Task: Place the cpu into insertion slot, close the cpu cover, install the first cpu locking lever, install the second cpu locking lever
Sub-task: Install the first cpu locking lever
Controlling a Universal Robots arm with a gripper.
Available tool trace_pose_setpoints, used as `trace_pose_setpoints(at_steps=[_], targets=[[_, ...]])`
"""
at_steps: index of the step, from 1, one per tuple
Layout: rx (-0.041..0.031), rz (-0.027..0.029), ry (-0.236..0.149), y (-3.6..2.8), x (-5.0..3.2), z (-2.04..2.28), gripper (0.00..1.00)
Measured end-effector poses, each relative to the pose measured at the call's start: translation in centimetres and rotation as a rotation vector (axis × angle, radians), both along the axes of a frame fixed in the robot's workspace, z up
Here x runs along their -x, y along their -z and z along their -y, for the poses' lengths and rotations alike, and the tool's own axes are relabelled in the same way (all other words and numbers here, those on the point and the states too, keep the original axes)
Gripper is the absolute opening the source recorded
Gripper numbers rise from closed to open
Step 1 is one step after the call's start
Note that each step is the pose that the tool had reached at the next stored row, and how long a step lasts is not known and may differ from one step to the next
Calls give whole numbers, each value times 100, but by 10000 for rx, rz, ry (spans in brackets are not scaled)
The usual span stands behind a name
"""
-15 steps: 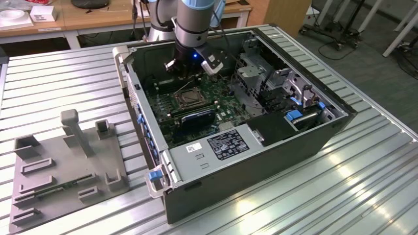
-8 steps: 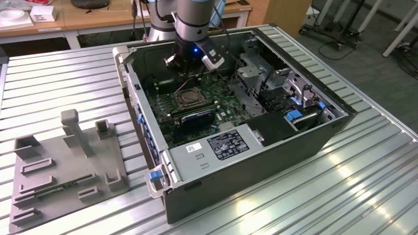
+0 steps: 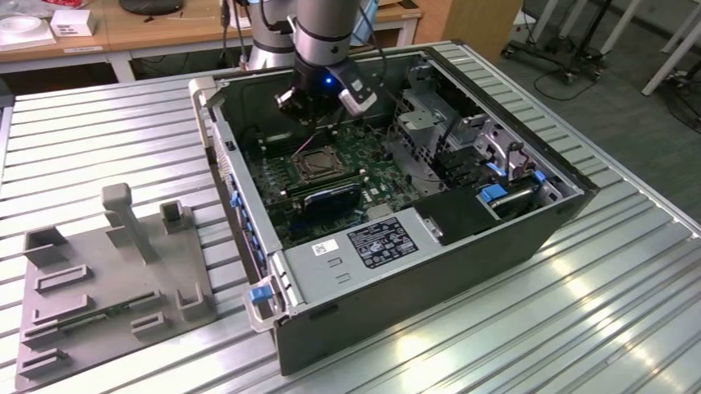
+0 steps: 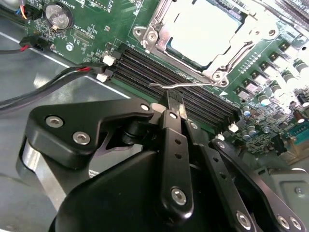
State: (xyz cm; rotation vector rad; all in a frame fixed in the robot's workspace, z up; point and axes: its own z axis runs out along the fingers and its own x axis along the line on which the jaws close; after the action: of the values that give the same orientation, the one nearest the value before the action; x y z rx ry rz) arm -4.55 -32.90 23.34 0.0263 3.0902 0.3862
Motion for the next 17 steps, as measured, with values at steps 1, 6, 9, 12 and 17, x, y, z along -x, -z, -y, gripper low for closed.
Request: trace_pose_setpoints(at_steps=[1,6,9,12,17], targets=[[1,3,-1,-3,0,5,11],[1,20,0,-6,2,64,11],[0,64,0,-2,28,76,11],[2,86,0,30,41,76,11],[2,94,0,99,47,76,11]])
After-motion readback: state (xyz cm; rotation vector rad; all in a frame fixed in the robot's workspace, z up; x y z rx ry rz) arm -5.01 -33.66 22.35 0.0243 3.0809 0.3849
